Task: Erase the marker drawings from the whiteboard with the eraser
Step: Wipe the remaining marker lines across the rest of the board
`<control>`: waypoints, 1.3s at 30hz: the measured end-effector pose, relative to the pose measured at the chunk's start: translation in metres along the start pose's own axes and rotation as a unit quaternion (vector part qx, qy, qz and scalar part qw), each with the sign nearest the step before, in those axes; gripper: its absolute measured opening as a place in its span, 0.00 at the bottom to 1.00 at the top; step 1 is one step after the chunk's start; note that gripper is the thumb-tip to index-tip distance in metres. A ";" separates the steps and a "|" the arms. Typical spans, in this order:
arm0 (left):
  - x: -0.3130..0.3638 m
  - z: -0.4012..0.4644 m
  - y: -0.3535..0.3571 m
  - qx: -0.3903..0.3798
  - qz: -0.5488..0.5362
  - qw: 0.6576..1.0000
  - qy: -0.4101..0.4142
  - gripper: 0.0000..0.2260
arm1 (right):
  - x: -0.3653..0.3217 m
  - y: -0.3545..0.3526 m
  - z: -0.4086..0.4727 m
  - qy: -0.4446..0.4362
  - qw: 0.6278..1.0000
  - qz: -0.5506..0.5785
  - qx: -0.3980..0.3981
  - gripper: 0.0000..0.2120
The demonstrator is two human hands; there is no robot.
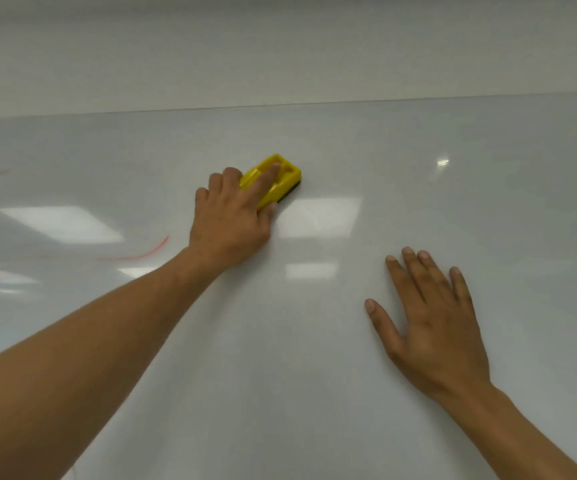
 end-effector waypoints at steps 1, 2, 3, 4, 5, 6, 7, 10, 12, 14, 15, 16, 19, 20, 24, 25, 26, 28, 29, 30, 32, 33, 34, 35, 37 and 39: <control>0.001 0.004 0.003 0.007 -0.003 0.999 -0.035 0.25 | -0.001 0.000 0.000 -0.001 1.000 0.002 0.001 0.34; 0.005 0.005 0.005 0.013 -0.008 0.998 -0.066 0.26 | -0.001 0.000 0.000 -0.001 1.000 0.003 0.000 0.34; 0.010 0.003 0.006 0.018 -0.010 0.996 -0.086 0.26 | -0.001 -0.001 -0.001 -0.001 1.000 0.003 -0.001 0.34; 0.017 -0.001 0.006 0.021 -0.010 0.995 -0.093 0.27 | -0.001 -0.001 -0.001 0.000 1.000 0.003 0.000 0.34; 0.026 -0.006 0.006 0.020 -0.012 0.996 -0.083 0.27 | -0.001 -0.002 0.000 0.001 1.000 0.004 0.002 0.34; 0.037 -0.013 0.005 0.014 -0.016 0.998 -0.055 0.26 | -0.001 -0.003 0.001 0.002 1.000 0.005 0.003 0.34; 0.051 -0.023 0.004 0.008 -0.019 1.000 -0.007 0.26 | 0.000 -0.004 0.003 0.002 1.000 0.006 0.006 0.34; 0.094 -0.058 0.002 -0.016 -0.023 0.986 0.167 0.27 | 0.007 -0.011 0.012 -0.006 1.000 0.008 0.023 0.32; 0.099 -0.056 0.003 -0.026 -0.027 0.979 0.203 0.26 | 0.013 -0.013 0.017 0.001 1.000 0.013 0.019 0.32; 0.085 -0.033 0.003 -0.022 -0.019 0.984 0.174 0.26 | 0.018 -0.011 0.016 0.006 1.000 0.014 0.009 0.33; 0.073 -0.017 0.002 -0.016 -0.013 0.990 0.139 0.26 | 0.020 -0.009 0.015 0.002 1.000 0.011 0.006 0.33; 0.058 0.000 0.004 -0.011 -0.005 0.995 0.094 0.25 | 0.020 -0.008 0.014 -0.002 1.000 0.011 0.006 0.33; 0.022 0.035 0.008 -0.003 0.004 0.998 -0.055 0.26 | 0.021 -0.007 0.013 -0.006 1.000 0.019 0.008 0.32; 0.019 0.039 0.010 0.002 0.008 0.996 -0.087 0.26 | 0.021 -0.007 0.013 -0.005 1.000 0.019 0.009 0.32; 0.036 0.032 0.011 0.022 0.012 0.992 -0.125 0.26 | 0.019 -0.006 0.013 0.002 1.000 0.017 0.006 0.32; 0.049 0.026 0.010 0.019 0.005 0.995 -0.094 0.26 | 0.019 -0.006 0.013 0.004 1.000 0.017 0.005 0.32; 0.065 0.017 0.010 0.013 -0.001 0.999 -0.043 0.26 | 0.018 -0.006 0.013 0.004 1.000 0.017 0.006 0.32; 0.104 -0.010 0.011 0.004 -0.009 0.996 0.087 0.26 | 0.018 -0.007 0.013 0.004 1.000 0.015 0.009 0.32; 0.120 -0.023 0.011 0.002 -0.010 0.990 0.139 0.26 | 0.019 -0.008 0.014 0.005 1.000 0.015 0.012 0.32; 0.130 -0.030 0.011 0.000 -0.013 0.985 0.171 0.26 | 0.019 -0.008 0.014 0.004 1.000 0.014 0.015 0.32; 0.130 -0.028 0.012 -0.006 -0.009 0.980 0.200 0.26 | 0.018 -0.008 0.013 0.000 1.000 0.013 0.017 0.32; 0.124 -0.020 0.011 -0.005 -0.005 0.980 0.201 0.25 | 0.019 -0.008 0.013 0.000 1.000 0.012 0.015 0.32; 0.116 -0.009 0.010 -0.007 -0.003 0.983 0.186 0.25 | 0.020 -0.009 0.013 0.001 1.000 0.012 0.012 0.32; 0.104 0.004 0.009 -0.009 -0.001 0.988 0.154 0.25 | 0.020 -0.008 0.013 0.000 1.000 0.011 0.008 0.32; 0.070 0.025 0.011 -0.013 0.006 0.998 0.057 0.26 | 0.020 -0.008 0.011 -0.001 1.000 0.012 0.002 0.32; 0.032 0.035 0.009 -0.002 0.009 0.999 -0.035 0.26 | 0.020 -0.008 0.011 0.001 1.000 0.016 0.002 0.32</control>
Point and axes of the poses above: each hand's wrist, its own z-axis towards the middle knuckle, its own y-axis out of the palm, x = y × z, the point moved 5 cm from there along z, towards the middle knuckle, and after that the axes turned 1 degree about -y, right-handed, at the moved point
